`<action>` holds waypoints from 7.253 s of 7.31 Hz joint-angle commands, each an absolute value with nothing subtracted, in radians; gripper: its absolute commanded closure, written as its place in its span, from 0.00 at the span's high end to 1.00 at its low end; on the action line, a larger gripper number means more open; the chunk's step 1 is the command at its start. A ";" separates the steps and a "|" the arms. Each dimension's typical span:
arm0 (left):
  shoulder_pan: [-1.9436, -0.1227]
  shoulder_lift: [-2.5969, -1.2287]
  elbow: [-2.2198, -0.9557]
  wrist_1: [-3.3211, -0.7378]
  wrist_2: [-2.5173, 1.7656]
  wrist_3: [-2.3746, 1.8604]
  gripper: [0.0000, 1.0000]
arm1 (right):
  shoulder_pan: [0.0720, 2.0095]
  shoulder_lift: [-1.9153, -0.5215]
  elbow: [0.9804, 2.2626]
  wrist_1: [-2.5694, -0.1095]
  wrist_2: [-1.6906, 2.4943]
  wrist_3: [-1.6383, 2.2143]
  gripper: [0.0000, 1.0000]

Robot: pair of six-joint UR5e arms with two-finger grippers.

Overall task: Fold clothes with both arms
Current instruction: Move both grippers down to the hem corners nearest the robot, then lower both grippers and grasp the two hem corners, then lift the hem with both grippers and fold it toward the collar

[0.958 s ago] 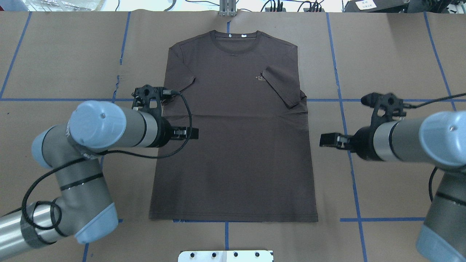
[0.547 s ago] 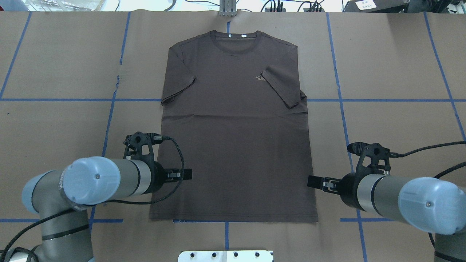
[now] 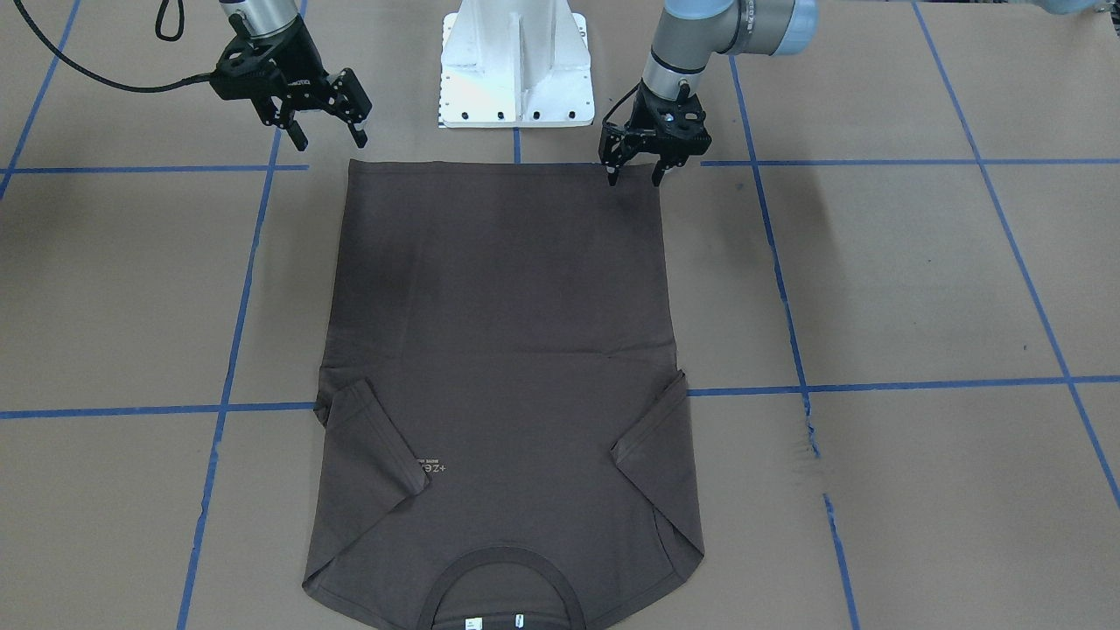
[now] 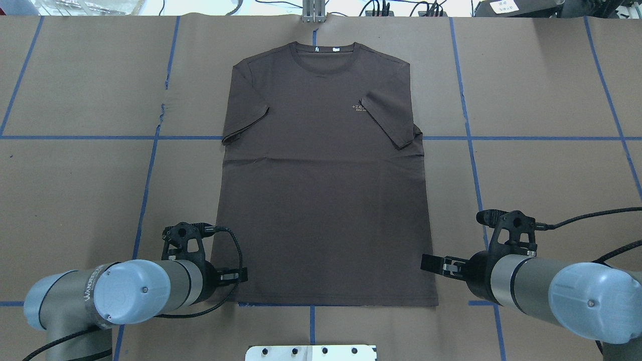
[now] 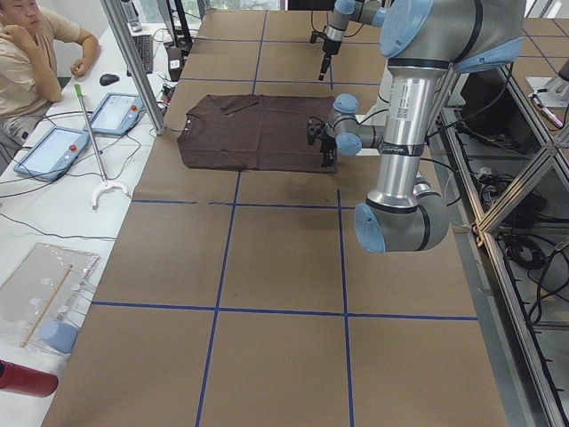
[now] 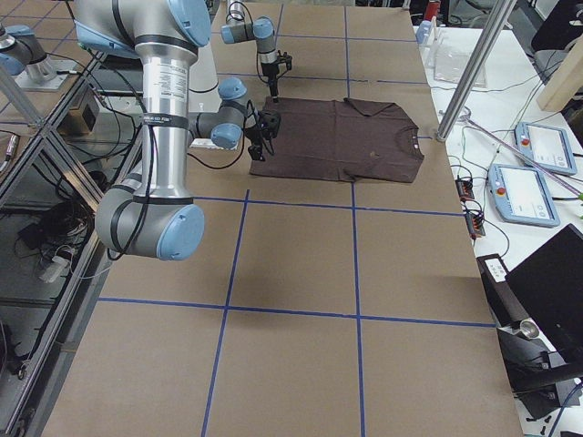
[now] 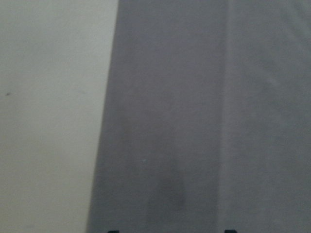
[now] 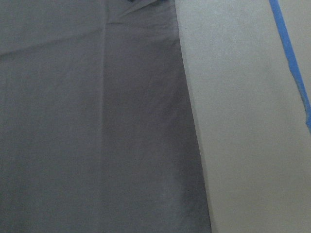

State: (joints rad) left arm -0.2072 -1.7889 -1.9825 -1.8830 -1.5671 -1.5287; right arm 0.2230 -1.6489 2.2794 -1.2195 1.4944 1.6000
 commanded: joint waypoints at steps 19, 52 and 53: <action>-0.152 -1.741 -2.045 -1.876 -1.546 -1.531 0.00 | 0.161 -1.648 2.212 -1.226 1.410 1.779 0.79; -0.767 -2.163 -1.724 -1.693 -1.767 -0.968 0.00 | 0.765 -0.965 1.756 -1.608 1.720 1.453 0.00; -0.775 -2.186 -1.613 -1.791 -1.766 -0.966 0.00 | 0.775 -0.916 1.629 -1.533 1.720 1.447 0.00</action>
